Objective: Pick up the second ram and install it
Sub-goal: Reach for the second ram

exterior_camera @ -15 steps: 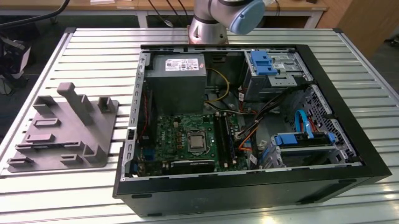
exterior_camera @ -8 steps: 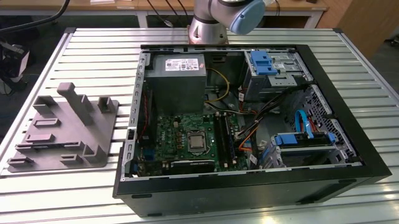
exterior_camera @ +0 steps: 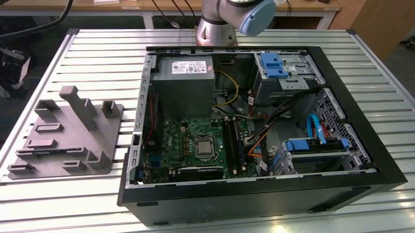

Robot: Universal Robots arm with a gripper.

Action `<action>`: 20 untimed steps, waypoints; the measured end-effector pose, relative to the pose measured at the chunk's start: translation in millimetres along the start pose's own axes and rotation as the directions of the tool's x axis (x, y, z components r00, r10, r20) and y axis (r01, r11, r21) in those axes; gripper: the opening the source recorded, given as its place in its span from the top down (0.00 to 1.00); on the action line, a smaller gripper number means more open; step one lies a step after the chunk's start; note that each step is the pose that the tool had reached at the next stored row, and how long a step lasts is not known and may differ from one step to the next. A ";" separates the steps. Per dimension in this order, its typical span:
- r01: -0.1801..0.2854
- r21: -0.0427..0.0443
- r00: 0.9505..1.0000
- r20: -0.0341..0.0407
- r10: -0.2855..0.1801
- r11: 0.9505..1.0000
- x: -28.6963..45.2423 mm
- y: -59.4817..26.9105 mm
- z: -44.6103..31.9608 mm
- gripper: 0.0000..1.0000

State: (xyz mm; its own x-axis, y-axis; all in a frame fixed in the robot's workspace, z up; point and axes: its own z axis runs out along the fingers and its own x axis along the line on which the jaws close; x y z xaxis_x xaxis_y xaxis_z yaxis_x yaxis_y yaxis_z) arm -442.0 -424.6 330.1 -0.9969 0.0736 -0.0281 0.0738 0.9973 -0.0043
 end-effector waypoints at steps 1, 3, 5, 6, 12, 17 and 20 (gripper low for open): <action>0.000 0.000 1.000 0.000 0.000 1.000 0.2 -0.4 0.7 0.90; 0.000 0.000 1.000 0.000 0.000 1.000 0.6 -1.1 1.8 0.90; 0.000 0.000 1.000 0.000 0.000 1.000 0.8 -1.8 2.9 0.90; 0.000 0.000 1.000 0.000 0.000 1.000 0.9 -2.2 3.5 0.90; 0.000 0.000 1.000 0.000 0.000 1.000 1.6 -4.9 7.0 0.90; 0.000 0.000 1.000 0.000 0.000 1.000 2.4 -7.1 9.8 0.90; 0.000 0.000 1.000 0.000 0.000 1.000 3.0 -8.2 11.3 0.90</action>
State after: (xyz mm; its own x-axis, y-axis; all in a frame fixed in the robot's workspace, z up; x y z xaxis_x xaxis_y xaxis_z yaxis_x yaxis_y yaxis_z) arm -445.2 -432.6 318.8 -0.9969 0.0737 -0.0283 0.0738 0.9973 -0.0042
